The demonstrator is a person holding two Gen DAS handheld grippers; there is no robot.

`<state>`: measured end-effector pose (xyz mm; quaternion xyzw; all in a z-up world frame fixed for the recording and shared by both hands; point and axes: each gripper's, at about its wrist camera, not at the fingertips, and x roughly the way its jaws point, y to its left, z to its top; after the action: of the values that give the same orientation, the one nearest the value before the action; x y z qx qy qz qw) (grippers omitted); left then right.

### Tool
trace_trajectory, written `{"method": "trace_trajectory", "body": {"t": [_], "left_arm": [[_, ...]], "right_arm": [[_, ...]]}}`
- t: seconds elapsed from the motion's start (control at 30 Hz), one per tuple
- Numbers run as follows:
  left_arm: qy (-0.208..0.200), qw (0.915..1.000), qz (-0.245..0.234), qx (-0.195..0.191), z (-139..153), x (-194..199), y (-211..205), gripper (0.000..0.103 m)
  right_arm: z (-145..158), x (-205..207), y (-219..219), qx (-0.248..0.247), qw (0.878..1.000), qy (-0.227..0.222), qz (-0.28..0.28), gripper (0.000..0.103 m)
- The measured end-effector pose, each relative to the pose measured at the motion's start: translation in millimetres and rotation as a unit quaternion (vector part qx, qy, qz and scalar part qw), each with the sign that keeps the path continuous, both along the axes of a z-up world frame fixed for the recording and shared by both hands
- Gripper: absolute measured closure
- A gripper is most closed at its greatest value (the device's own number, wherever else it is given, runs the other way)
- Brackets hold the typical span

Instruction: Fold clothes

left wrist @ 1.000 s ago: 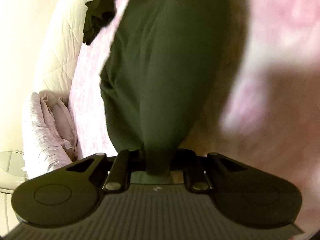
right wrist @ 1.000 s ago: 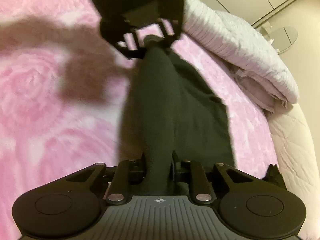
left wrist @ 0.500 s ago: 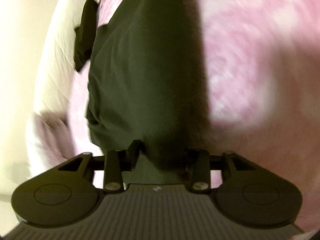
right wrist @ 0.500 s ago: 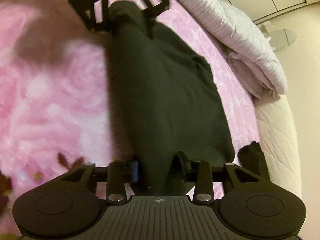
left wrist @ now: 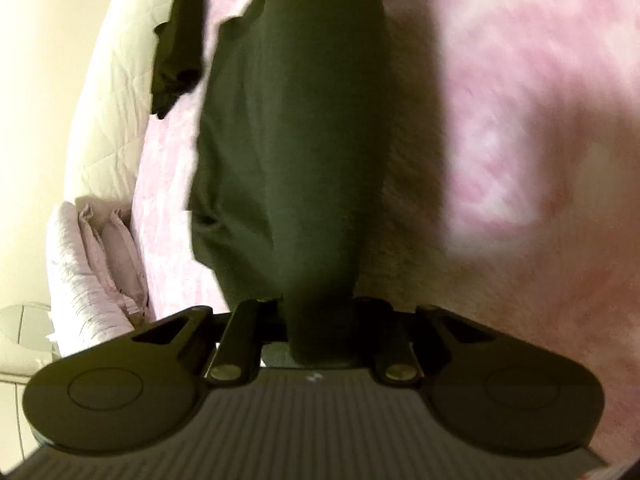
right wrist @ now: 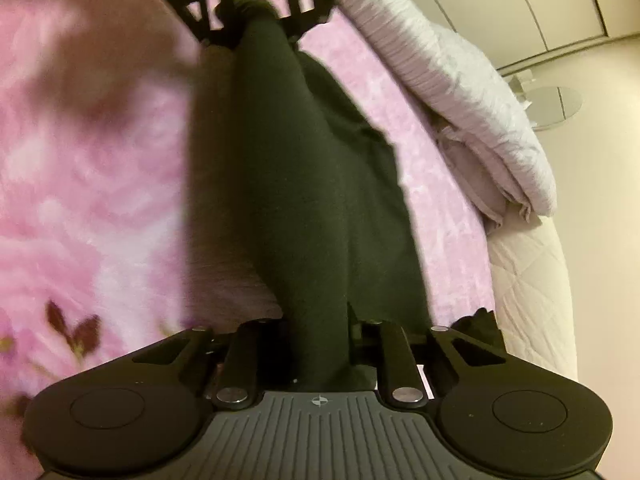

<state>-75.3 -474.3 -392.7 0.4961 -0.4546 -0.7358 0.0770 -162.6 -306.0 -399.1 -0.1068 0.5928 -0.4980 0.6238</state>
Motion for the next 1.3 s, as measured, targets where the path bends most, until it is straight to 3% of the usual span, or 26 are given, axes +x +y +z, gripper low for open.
{"method": "trace_trajectory", "body": {"t": [0.2, 0.43, 0.6, 0.87, 0.93, 1.03, 1.1, 1.2, 1.23, 1.3], "left_arm": [[0.036, 0.9984, 0.023, 0.037, 89.0, -9.4, 4.5, 0.091], [0.086, 0.9945, 0.042, 0.042, 185.5, -87.0, -8.1, 0.091], [0.093, 0.9943, 0.040, 0.032, 227.7, -180.1, -24.1, 0.091], [0.131, 0.9853, 0.109, -0.015, 259.9, -374.6, -88.6, 0.091], [0.135, 0.9829, 0.124, -0.021, 254.2, -417.2, -97.1, 0.091], [0.114, 0.9848, 0.131, -0.003, 212.4, -455.0, -91.4, 0.091], [0.083, 0.9884, 0.127, 0.014, 157.2, -482.8, -92.4, 0.090], [0.031, 0.9919, 0.117, 0.040, 66.2, -526.2, -96.1, 0.085], [0.027, 0.9924, 0.115, 0.034, 46.0, -532.9, -92.4, 0.081], [0.038, 0.9928, 0.113, 0.007, 24.9, -532.9, -80.1, 0.085]], "right_arm": [[98.6, -23.8, -3.1, 0.001, 1.000, -0.031, -0.002, 0.086], [207.8, -89.9, -14.7, -0.002, 0.999, -0.040, -0.003, 0.086], [253.8, -177.1, -29.6, -0.022, 0.999, -0.027, 0.002, 0.086], [278.7, -374.0, -132.6, -0.091, 0.995, 0.014, 0.041, 0.086], [274.3, -416.3, -158.0, -0.111, 0.992, 0.025, 0.047, 0.086], [240.3, -468.4, -186.1, -0.113, 0.992, 0.026, 0.038, 0.086], [197.6, -492.3, -193.9, -0.090, 0.996, 0.016, 0.025, 0.086], [107.6, -522.3, -196.9, -0.015, 1.000, 0.017, 0.020, 0.086], [82.6, -528.1, -193.2, 0.012, 1.000, 0.018, 0.022, 0.086], [56.9, -531.8, -176.8, 0.002, 0.999, 0.022, 0.028, 0.083]]}}
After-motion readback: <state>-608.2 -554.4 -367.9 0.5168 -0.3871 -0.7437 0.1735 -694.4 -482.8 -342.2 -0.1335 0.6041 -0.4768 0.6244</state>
